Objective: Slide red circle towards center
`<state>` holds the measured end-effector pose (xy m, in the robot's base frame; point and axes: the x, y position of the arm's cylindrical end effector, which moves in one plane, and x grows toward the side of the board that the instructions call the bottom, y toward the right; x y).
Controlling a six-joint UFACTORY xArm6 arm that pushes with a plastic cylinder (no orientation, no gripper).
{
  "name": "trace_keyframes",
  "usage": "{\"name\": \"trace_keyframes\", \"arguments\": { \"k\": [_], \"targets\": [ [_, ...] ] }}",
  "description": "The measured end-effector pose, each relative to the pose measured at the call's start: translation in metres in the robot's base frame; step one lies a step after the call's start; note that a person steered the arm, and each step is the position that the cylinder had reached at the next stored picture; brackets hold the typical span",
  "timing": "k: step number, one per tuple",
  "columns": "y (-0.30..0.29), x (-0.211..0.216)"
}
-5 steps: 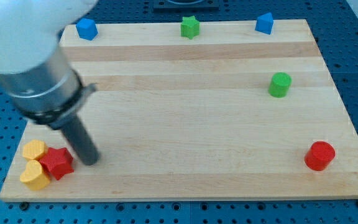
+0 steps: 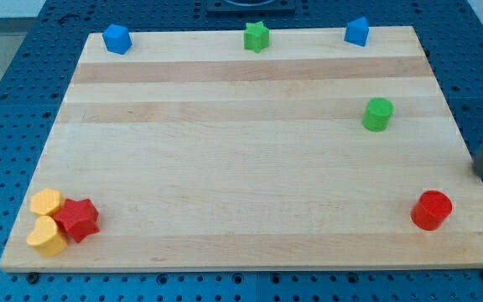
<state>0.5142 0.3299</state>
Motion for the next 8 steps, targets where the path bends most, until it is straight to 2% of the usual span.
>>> {"name": "trace_keyframes", "arguments": {
  "k": [1,2,4,7,8],
  "targets": [
    [0.014,0.018],
    [0.003,0.041],
    [-0.094,0.057],
    [-0.302,0.057],
    [-0.329,0.058]
  ]
}}
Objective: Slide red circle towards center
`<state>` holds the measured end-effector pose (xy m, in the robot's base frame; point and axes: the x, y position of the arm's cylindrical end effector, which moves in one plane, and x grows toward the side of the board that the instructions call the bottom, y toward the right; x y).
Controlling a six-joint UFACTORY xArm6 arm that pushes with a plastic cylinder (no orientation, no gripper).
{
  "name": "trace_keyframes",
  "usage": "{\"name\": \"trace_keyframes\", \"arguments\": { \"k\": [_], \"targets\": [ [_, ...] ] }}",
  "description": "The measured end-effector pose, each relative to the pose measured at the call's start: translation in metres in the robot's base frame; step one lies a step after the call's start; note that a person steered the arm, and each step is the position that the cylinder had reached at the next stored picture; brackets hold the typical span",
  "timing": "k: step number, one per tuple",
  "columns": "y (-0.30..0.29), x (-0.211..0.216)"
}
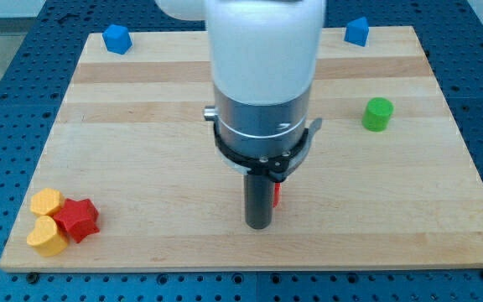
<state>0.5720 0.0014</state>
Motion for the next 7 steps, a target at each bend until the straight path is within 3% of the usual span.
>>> {"name": "trace_keyframes", "arguments": {
  "k": [1,3,5,7],
  "targets": [
    [0.027,0.003],
    [0.048,-0.058],
    [-0.014,-0.067],
    [0.049,-0.074]
  ]
}}
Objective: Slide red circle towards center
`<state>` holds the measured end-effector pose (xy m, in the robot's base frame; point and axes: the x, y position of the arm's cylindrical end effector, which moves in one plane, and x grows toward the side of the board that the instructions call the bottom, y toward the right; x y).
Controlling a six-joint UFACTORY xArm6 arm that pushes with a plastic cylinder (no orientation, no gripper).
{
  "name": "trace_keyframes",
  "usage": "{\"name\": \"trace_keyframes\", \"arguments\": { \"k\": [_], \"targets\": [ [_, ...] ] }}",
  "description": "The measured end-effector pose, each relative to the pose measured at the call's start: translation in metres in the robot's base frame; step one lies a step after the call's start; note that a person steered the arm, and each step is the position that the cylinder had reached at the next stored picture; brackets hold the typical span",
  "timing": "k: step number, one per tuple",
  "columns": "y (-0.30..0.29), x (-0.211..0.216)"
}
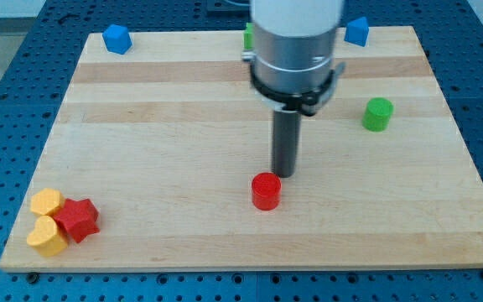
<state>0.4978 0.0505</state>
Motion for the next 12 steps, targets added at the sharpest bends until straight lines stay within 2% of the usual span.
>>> {"name": "trace_keyframes", "arguments": {
  "k": [2,3,6,8,9,10,12],
  "targets": [
    [0.010,0.030],
    [-0.023,0.036],
    [-0.182,0.036],
    [-0.143,0.038],
    [-0.144,0.068],
    [-0.159,0.100],
    [-0.253,0.073]
  ]
}}
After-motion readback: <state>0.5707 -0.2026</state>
